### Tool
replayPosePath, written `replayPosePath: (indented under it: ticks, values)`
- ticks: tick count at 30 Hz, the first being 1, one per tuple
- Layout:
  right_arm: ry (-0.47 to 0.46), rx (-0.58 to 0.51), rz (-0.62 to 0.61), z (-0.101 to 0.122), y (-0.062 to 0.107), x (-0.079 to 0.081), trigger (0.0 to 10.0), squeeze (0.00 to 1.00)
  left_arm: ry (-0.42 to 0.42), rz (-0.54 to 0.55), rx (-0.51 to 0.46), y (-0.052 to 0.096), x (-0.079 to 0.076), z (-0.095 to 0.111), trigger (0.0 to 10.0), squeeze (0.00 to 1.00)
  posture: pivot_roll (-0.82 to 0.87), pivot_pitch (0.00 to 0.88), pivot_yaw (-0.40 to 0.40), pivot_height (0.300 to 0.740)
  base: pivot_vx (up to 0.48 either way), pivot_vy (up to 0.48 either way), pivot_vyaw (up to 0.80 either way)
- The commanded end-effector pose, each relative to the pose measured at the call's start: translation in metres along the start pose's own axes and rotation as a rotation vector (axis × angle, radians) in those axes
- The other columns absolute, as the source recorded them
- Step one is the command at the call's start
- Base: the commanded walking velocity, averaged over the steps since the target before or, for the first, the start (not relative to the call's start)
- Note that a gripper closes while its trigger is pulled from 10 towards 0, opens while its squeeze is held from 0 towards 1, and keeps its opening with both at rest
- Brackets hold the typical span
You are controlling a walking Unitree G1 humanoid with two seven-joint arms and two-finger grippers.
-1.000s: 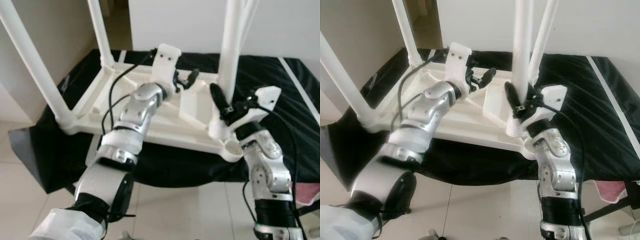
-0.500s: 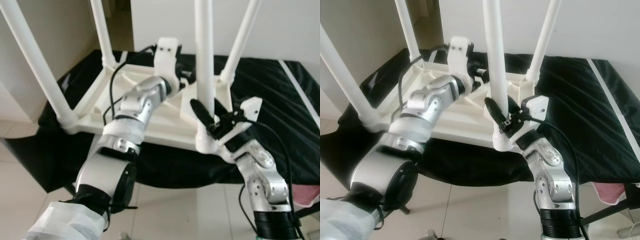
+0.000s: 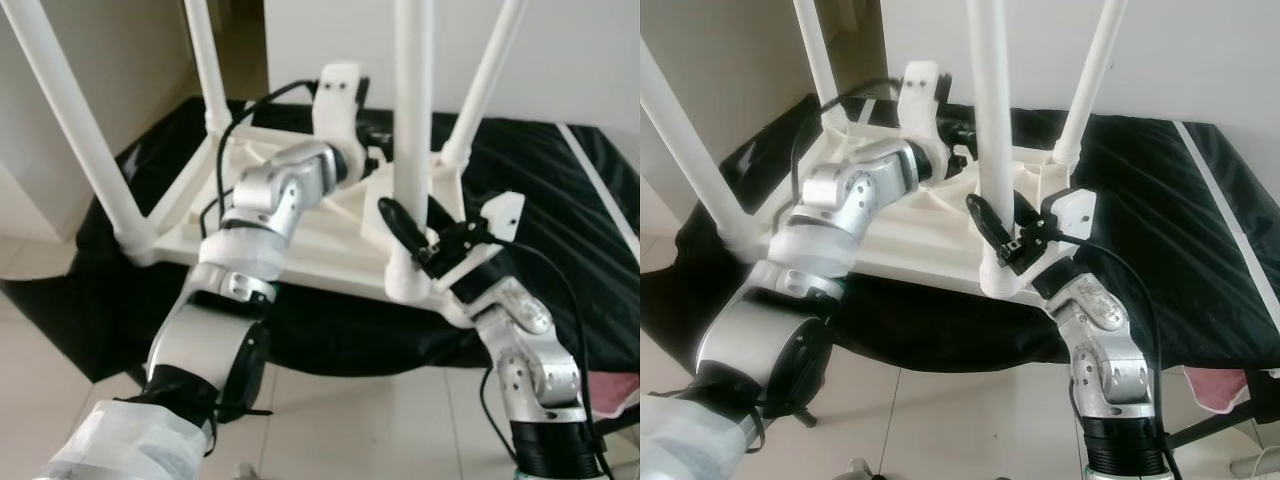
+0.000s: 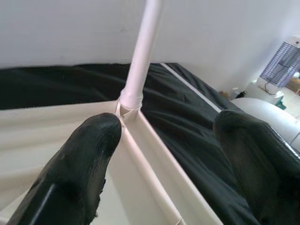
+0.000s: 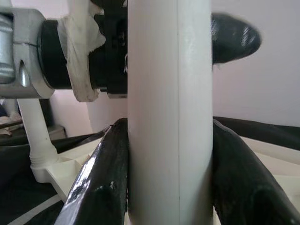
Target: Building children table
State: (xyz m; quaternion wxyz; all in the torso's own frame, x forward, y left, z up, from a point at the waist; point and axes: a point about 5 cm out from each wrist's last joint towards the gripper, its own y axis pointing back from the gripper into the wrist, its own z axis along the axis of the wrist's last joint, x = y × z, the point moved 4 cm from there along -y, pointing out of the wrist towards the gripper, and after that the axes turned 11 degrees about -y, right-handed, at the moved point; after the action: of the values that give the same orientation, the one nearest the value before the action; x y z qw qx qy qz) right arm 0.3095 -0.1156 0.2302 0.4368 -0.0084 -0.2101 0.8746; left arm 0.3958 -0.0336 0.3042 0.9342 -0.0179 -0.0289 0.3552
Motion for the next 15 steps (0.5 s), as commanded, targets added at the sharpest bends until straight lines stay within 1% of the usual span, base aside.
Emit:
replayPosePath:
  ticks: [1, 2, 7, 12, 15]
  values:
    - [-0.016, 0.035, -0.017, -0.009, -0.003, -0.001, 10.0, 0.0, -0.036, -0.338, -0.066, 0.0, -0.048, 0.012, 10.0, 0.0, -0.02, 0.001, -0.038, 0.74, 0.0, 0.0, 0.0]
    - [-0.02, 0.031, -0.028, -0.009, -0.004, -0.003, 10.0, 0.0, -0.041, -0.34, -0.068, -0.001, -0.051, 0.013, 10.0, 0.0, -0.02, 0.005, -0.037, 0.74, 0.0, 0.0, 0.0]
    - [-0.025, 0.027, -0.039, -0.009, -0.004, -0.004, 10.0, 0.0, -0.038, -0.346, -0.072, -0.001, -0.056, 0.015, 10.0, 0.0, -0.02, 0.007, -0.036, 0.74, 0.0, 0.0, 0.0]
    - [-0.033, 0.021, -0.054, -0.009, -0.006, -0.005, 10.0, 0.0, -0.053, -0.364, -0.091, 0.001, -0.065, 0.022, 10.0, 0.0, -0.02, 0.01, -0.034, 0.74, 0.0, 0.0, 0.0]
    - [-0.036, 0.017, -0.055, -0.008, -0.007, -0.005, 10.0, 0.0, -0.056, -0.365, -0.094, 0.001, -0.066, 0.023, 10.0, 0.0, -0.02, 0.01, -0.035, 0.74, 0.0, 0.0, 0.0]
